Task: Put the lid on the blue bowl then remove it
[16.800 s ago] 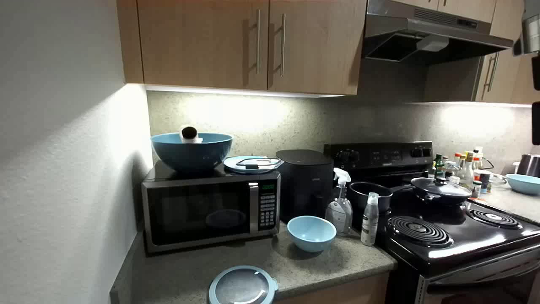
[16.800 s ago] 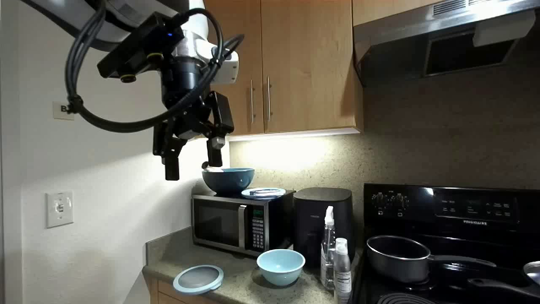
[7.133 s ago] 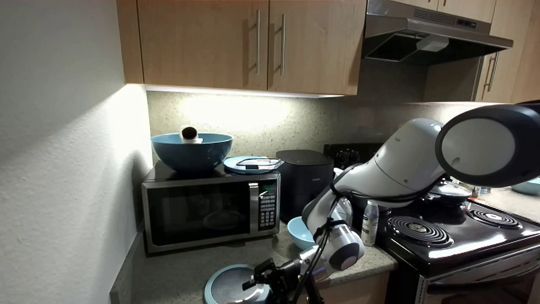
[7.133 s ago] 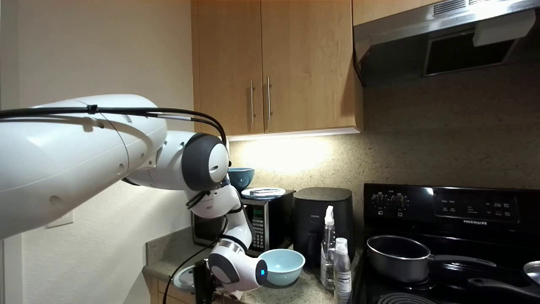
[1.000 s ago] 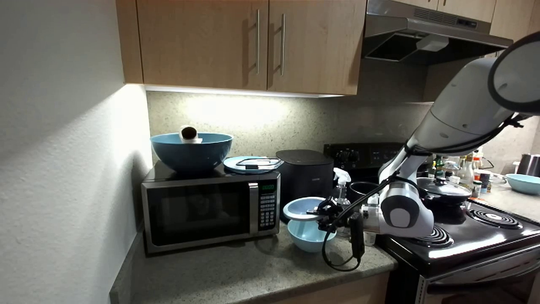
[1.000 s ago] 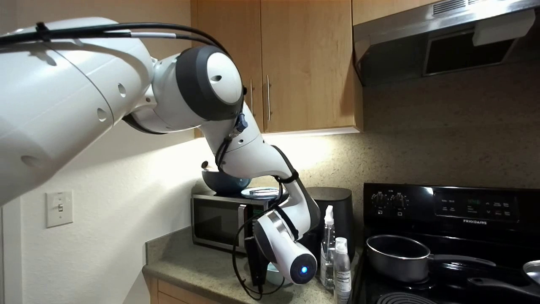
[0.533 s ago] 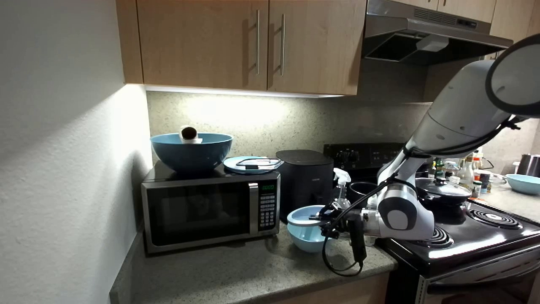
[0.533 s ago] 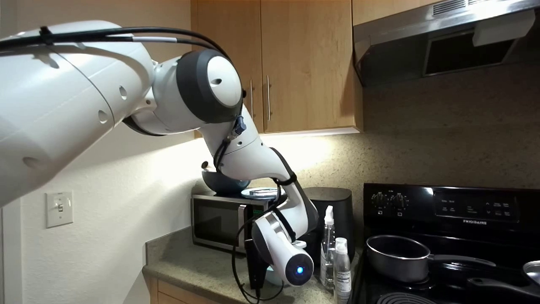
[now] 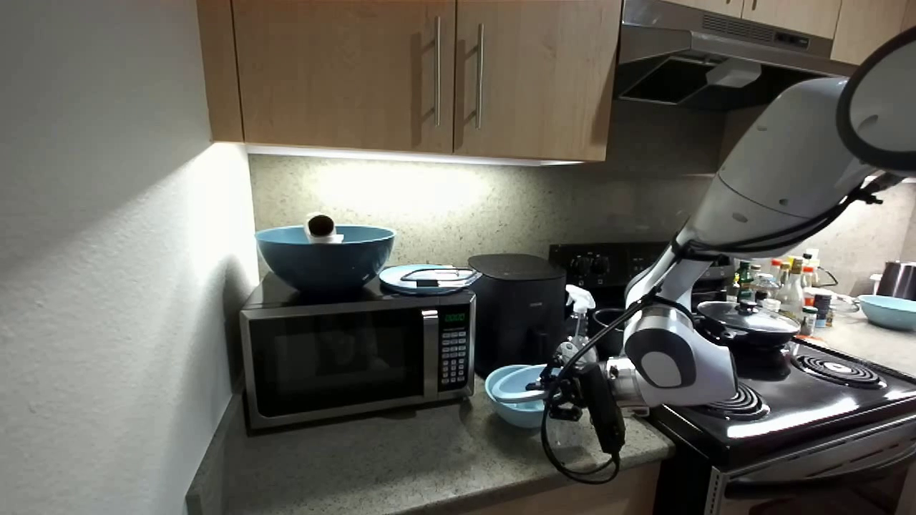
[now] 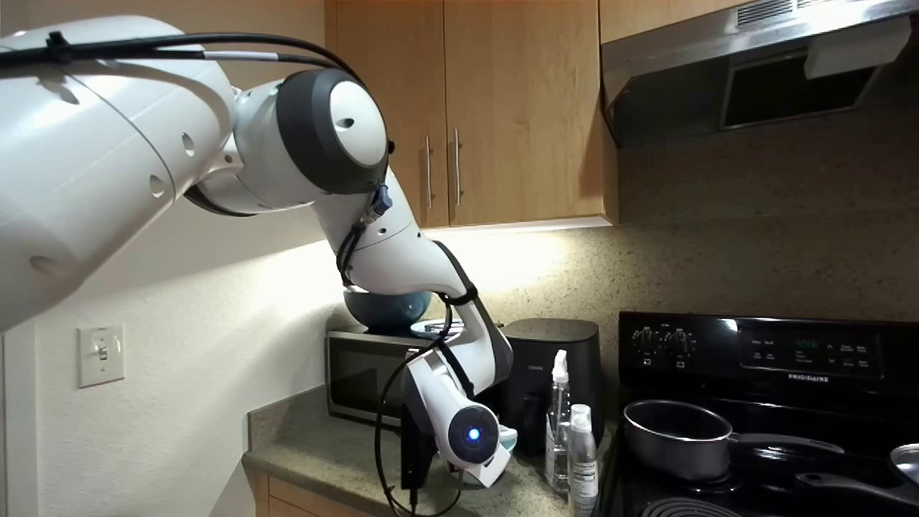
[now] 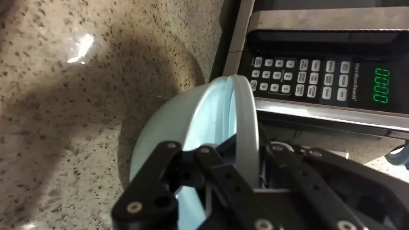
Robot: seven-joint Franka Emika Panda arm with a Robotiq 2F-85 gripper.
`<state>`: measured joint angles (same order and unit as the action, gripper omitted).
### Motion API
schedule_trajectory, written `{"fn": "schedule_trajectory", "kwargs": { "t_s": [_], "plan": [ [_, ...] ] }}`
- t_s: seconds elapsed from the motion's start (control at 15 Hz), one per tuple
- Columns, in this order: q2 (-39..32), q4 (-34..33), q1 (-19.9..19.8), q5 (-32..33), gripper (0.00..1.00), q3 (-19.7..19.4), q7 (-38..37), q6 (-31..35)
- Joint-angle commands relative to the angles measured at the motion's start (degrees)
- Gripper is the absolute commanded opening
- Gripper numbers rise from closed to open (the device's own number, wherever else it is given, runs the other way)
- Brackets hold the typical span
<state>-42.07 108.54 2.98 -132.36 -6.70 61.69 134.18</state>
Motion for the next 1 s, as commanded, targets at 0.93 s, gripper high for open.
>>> {"fn": "schedule_trajectory", "kwargs": {
  "t_s": [0.93],
  "plan": [
    [-0.1,0.0,0.8,0.1,0.31,-0.9,-0.7,0.0]
  ]
}}
